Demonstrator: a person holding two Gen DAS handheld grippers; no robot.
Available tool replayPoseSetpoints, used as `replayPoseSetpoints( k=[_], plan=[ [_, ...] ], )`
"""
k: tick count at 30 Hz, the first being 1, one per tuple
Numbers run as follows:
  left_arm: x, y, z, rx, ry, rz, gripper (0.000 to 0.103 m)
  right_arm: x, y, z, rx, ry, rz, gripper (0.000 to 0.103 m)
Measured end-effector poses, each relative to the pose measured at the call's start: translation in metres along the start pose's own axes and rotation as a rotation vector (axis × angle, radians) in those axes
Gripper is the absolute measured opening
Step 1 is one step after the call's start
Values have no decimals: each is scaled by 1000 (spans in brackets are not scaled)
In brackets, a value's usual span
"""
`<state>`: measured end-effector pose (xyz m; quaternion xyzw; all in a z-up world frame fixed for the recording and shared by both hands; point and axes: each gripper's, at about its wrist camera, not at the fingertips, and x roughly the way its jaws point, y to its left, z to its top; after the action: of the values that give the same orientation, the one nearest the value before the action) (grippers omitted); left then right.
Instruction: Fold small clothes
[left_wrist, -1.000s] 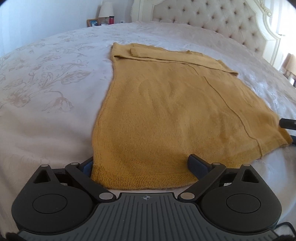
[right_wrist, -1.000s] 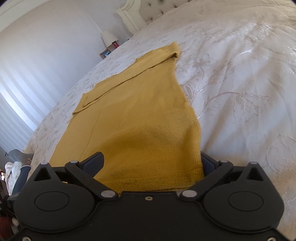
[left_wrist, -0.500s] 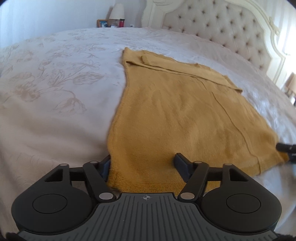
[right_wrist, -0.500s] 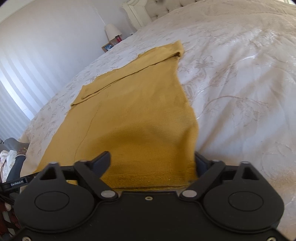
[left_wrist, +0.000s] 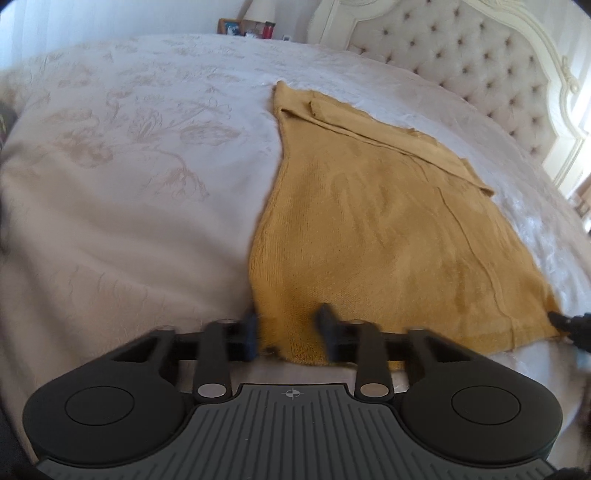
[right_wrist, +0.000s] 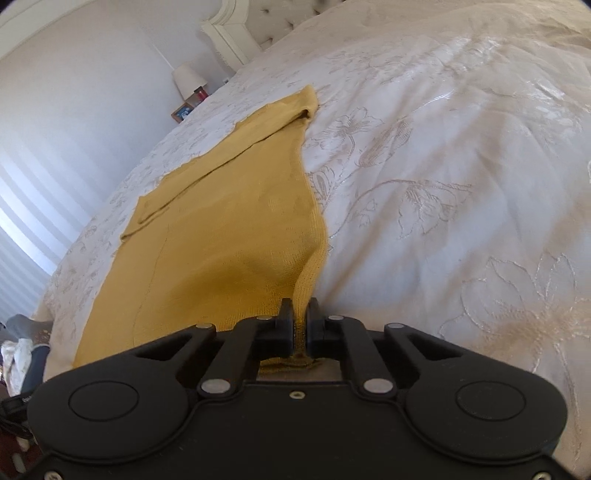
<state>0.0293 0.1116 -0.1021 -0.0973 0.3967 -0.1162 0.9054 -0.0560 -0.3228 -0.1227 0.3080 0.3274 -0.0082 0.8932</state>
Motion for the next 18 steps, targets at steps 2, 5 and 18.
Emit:
replayPoseSetpoints(
  k=[2, 5, 18],
  plan=[
    [1, 8, 1, -62, 9, -62, 4, -3, 2, 1, -8, -10, 12, 12],
    [-4, 14, 4, -107, -5, -79, 4, -11, 6, 5, -2, -41, 68, 11],
    [-22, -1, 51, -74, -141, -162, 4, -24, 19, 47, 49, -156, 167, 11]
  ],
)
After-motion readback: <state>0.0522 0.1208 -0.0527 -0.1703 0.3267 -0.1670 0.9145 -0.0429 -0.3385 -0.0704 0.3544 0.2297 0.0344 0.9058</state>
